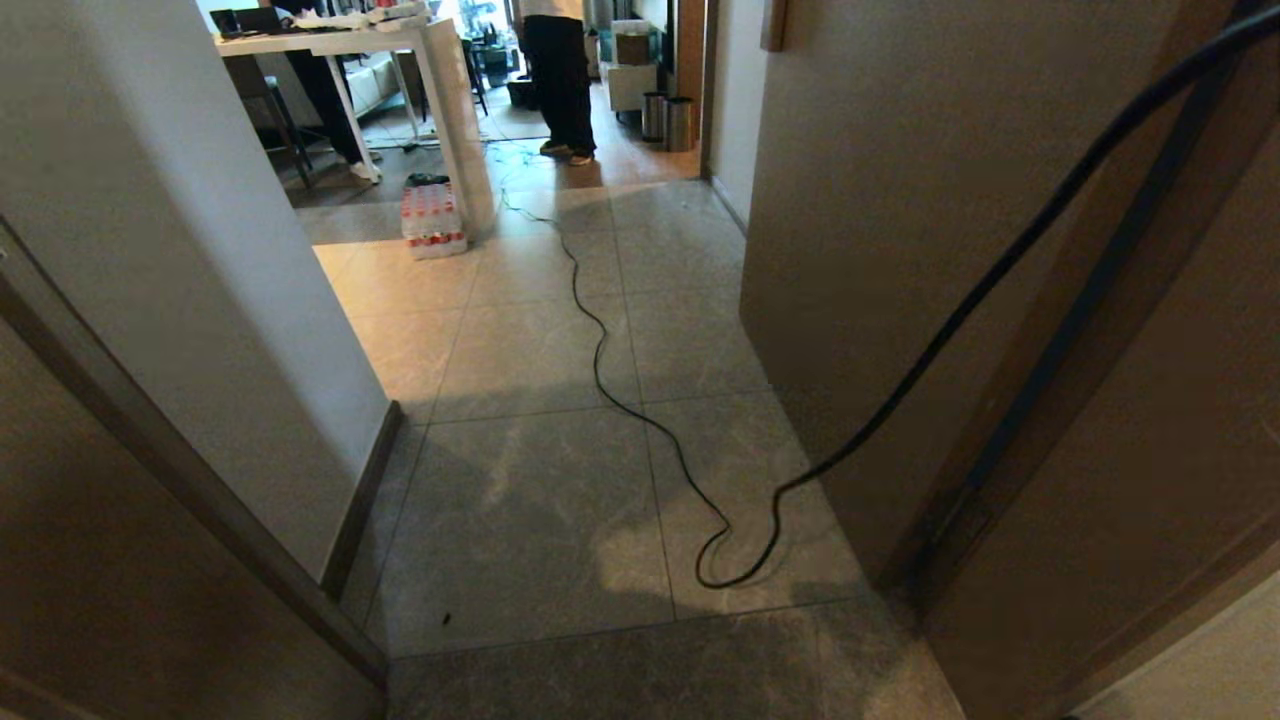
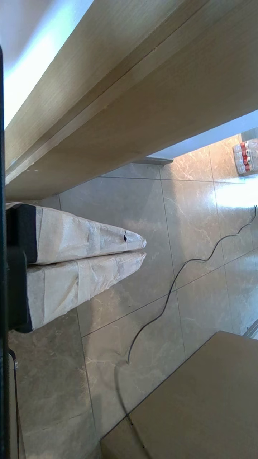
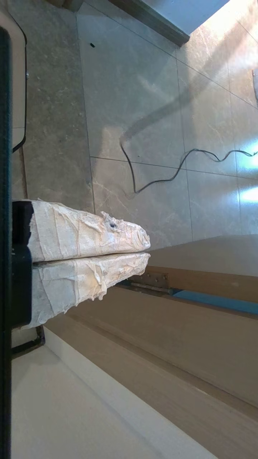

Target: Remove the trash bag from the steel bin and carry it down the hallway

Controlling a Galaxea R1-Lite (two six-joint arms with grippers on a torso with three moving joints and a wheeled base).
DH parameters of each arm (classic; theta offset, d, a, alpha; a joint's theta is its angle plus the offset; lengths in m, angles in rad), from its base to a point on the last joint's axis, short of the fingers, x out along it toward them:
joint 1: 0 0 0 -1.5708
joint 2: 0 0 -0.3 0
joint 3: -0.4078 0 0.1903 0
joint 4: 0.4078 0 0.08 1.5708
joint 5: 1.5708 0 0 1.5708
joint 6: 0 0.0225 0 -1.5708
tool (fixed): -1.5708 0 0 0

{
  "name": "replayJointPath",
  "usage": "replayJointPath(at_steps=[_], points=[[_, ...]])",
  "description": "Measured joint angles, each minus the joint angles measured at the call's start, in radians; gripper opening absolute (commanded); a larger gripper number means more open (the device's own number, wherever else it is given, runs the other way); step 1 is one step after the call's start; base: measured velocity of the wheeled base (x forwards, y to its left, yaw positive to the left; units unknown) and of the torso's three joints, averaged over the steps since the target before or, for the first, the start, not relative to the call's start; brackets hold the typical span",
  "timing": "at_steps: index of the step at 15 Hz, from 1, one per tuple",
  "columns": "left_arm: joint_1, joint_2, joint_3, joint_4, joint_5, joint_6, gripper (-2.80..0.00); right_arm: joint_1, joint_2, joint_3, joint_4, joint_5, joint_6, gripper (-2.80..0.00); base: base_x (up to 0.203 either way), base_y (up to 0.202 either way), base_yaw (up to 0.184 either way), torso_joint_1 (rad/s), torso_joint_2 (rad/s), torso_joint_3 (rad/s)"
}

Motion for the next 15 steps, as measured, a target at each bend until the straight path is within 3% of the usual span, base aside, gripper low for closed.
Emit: replayJointPath(at_steps=[15], points=[[0.0, 0.0, 0.0, 0.0, 0.0, 0.0, -2.8, 0.0, 0.0, 0.0, 0.0, 0.0, 0.0, -2.8, 0.0, 0.0, 0.0, 0.0, 0.0, 0.0]])
